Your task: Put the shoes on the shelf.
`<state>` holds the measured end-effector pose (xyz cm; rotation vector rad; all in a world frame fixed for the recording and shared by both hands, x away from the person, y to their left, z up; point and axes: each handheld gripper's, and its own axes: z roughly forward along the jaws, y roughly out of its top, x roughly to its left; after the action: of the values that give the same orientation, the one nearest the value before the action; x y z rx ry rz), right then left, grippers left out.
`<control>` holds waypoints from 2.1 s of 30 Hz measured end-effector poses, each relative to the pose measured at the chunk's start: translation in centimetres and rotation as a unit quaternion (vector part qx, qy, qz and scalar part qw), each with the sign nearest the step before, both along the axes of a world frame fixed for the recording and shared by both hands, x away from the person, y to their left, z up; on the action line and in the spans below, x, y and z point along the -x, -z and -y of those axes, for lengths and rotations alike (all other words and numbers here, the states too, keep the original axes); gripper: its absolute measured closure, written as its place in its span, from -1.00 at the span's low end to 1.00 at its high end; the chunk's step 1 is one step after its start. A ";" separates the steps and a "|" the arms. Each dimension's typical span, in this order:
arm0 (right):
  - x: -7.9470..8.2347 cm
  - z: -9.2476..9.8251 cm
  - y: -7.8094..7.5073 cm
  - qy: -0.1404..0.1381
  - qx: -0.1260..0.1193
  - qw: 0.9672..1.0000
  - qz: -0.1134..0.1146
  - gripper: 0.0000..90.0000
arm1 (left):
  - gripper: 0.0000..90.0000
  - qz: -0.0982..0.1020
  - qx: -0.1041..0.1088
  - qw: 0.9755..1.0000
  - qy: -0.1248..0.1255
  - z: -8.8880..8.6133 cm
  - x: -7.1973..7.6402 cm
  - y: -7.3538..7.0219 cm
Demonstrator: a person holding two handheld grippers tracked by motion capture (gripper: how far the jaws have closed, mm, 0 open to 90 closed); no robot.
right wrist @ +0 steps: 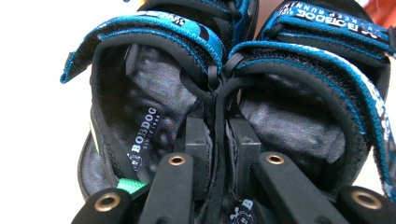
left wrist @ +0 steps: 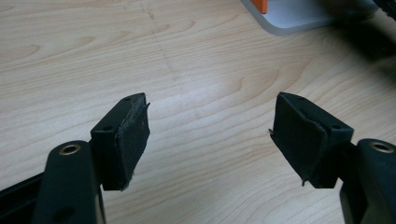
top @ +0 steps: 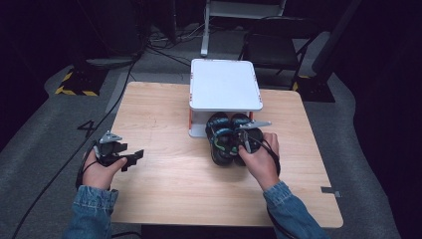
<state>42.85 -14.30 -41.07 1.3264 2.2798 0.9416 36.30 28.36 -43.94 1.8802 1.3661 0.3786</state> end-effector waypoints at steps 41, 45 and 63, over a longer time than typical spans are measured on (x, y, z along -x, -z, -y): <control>0.3 1.8 -1.0 -0.031 -0.073 0.983 0.166 0.10 | -0.37 0.023 -0.014 0.996 0.080 5.5 -0.5 -1.4; 2.2 3.2 -0.9 -0.054 -0.083 0.985 0.140 0.37 | -0.24 0.026 -0.012 0.993 0.116 7.4 -0.5 -1.7; 2.3 3.9 5.6 -0.072 -0.085 0.993 0.031 0.61 | 0.48 0.016 -0.017 0.982 0.187 17.7 -3.9 2.9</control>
<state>40.59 -18.17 -46.69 1.1906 2.3166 1.2323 40.17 10.62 -46.85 2.0958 0.9605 0.2399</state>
